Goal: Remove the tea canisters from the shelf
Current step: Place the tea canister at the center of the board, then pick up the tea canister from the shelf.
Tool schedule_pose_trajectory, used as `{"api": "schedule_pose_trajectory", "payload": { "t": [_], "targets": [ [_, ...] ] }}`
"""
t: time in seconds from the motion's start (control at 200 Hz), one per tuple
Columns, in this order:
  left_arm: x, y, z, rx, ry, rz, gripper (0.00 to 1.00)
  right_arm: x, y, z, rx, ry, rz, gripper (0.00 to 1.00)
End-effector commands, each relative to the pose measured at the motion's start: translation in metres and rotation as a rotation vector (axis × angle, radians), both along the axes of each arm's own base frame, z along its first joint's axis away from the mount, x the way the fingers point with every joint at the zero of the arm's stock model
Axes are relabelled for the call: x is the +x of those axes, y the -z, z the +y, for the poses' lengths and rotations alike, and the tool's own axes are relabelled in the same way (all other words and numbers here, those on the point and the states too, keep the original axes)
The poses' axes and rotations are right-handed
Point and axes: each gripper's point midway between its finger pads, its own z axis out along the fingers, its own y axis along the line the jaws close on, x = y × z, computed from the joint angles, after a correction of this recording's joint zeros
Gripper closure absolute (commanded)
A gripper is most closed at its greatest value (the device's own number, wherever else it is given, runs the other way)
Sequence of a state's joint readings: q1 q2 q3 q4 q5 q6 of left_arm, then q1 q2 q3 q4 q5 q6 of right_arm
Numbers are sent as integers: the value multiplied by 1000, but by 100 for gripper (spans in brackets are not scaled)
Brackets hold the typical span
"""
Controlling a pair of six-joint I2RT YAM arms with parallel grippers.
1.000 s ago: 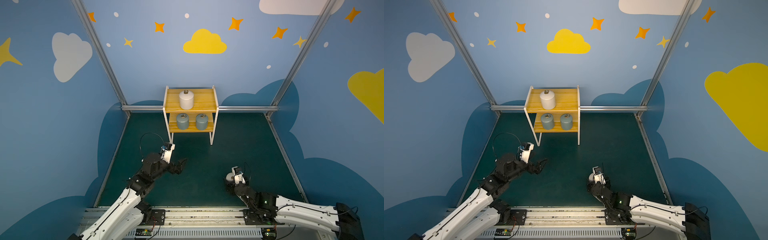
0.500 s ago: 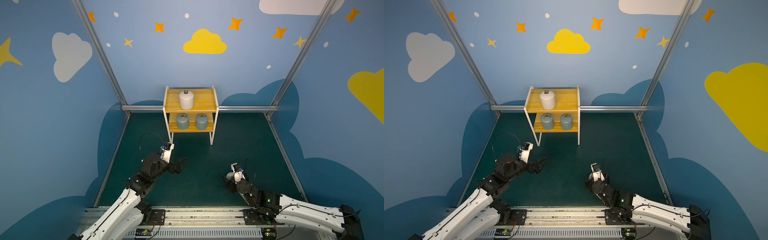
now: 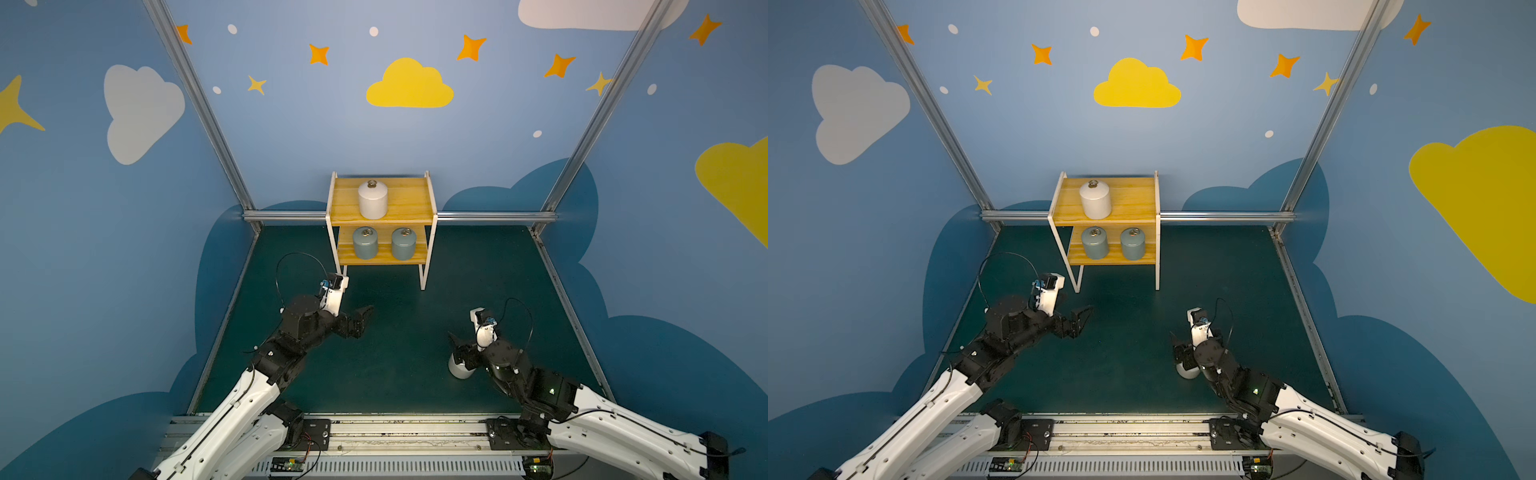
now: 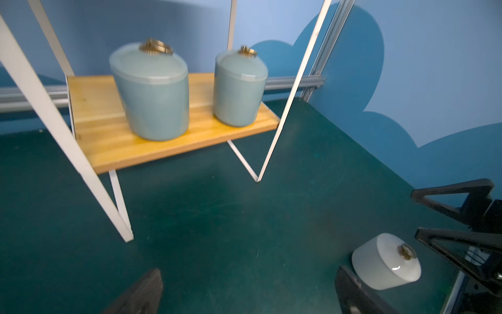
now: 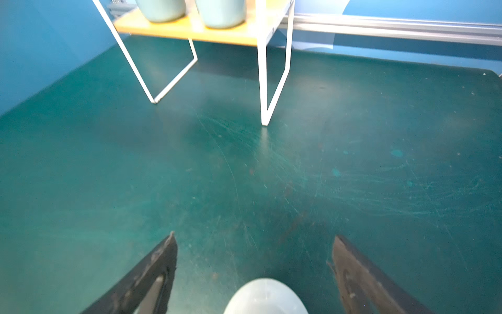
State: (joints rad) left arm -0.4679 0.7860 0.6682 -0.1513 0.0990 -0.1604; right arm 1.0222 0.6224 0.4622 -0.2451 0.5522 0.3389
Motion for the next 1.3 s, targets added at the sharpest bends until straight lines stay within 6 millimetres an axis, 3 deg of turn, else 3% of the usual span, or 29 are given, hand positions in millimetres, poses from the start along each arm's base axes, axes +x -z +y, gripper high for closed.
{"api": "schedule_pose_trajectory", "payload": {
  "t": [0.0,0.25,0.265,0.3,0.421,0.601,0.751,1.101,1.297],
  "targets": [
    [0,-23,-4,25,32,-19,0,3,-13,9,-6,-62,30,9],
    [23,-87,-11,64,44,-67,0,32,-34,11,-1,-30,56,10],
    [24,-91,-12,67,46,-71,0,35,-46,12,17,-28,39,10],
    [29,-100,-14,69,49,-85,0,38,-50,13,27,-34,39,10],
    [50,-126,-14,73,29,-132,0,48,-57,9,60,-36,52,10],
    [91,-157,2,31,-31,-184,0,63,-66,-5,112,-20,71,10],
    [122,-169,14,13,-57,-195,0,74,-74,-19,155,4,74,10],
    [148,-194,-9,-21,84,-287,0,89,-77,-32,199,34,87,9],
    [166,-193,-15,-25,98,-290,0,92,-76,-33,212,34,98,10]
  ]
}}
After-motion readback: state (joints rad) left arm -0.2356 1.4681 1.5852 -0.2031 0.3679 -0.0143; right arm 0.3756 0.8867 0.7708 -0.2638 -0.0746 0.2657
